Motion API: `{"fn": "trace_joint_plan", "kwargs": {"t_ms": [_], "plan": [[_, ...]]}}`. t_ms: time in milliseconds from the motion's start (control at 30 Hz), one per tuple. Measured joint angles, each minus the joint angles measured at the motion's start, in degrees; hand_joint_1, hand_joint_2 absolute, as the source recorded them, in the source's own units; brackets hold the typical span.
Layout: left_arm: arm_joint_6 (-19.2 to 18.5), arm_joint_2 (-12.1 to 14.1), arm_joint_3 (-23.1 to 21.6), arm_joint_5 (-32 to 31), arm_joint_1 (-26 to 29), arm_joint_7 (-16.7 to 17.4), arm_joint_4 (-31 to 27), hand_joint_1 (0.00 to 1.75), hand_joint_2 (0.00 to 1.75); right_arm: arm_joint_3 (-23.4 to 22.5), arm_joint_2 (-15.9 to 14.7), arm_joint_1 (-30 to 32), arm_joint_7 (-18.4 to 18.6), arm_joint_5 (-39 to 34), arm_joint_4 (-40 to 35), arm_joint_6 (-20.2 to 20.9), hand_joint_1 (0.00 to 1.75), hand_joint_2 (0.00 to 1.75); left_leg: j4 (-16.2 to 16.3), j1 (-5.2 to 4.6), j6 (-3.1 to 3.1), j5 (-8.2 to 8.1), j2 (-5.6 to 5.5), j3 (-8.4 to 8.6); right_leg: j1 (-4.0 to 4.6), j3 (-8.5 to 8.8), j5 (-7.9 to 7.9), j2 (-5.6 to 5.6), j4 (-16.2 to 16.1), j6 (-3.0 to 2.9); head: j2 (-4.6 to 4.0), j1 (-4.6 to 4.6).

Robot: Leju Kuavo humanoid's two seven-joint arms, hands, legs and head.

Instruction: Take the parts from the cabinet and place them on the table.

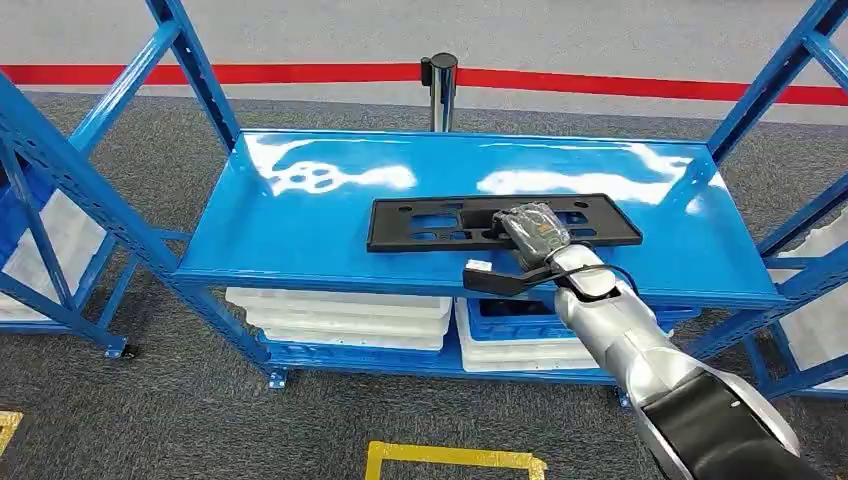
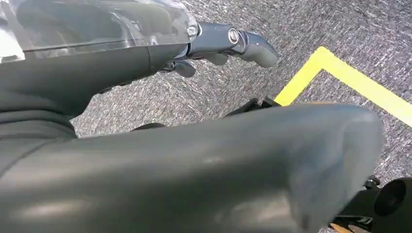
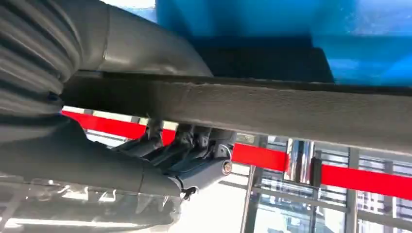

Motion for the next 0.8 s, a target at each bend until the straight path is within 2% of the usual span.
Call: {"fn": "trace_joint_plan", "kwargs": {"t_ms": [267, 400, 500, 700, 800], "plan": [[0.4, 0.0, 0.0, 0.5, 0.0, 0.0, 0.0, 0.0, 0.0, -1.8, -0.2, 1.7, -2.4, 0.5, -2.7, -0.7, 1.75, 1.75, 0.0, 0.0, 0.0, 0.0, -0.01, 0.0, 0.0, 0.0, 0.0, 0.0, 0.0, 0.0, 0.0, 0.0], [0.6, 0.0, 0.0, 0.8, 0.0, 0.0, 0.0, 0.0, 0.0, -3.5, -1.1, 3.1, -4.8, -1.2, -7.2, -3.6, 1.75, 1.75, 0.0, 0.0, 0.0, 0.0, 0.0, -0.01, 0.0, 0.0, 0.0, 0.0, 0.0, 0.0, 0.0, 0.0], [1.1, 0.1, 0.0, 1.4, 0.0, 0.0, 0.0, 0.0, 0.0, -5.6, -2.4, 5.0, -5.4, -3.8, -14.6, -4.2, 1.75, 1.75, 0.0, 0.0, 0.0, 0.0, -0.02, -0.02, -0.01, 0.0, 0.0, -0.01, 0.0, 0.0, 0.0, -0.02], [2.1, 0.5, 0.1, 2.6, 0.3, -0.5, 0.0, 0.0, 0.0, -11.6, -5.9, 10.6, -6.1, -7.6, -36.4, -4.3, 1.75, 1.75, 0.0, 0.0, 0.01, -0.03, -0.08, -0.05, -0.01, -0.01, -0.03, -0.05, 0.0, 0.01, 0.0, -0.02], [2.3, 0.6, 0.1, 2.7, 0.3, -0.7, 0.0, 0.0, 0.0, -13.6, -7.0, 12.5, -7.2, -8.3, -42.9, -5.2, 1.75, 1.75, 0.0, 0.0, 0.04, -0.05, -0.09, -0.05, -0.01, -0.01, -0.03, -0.06, 0.0, 0.01, 0.0, 0.0]]}}
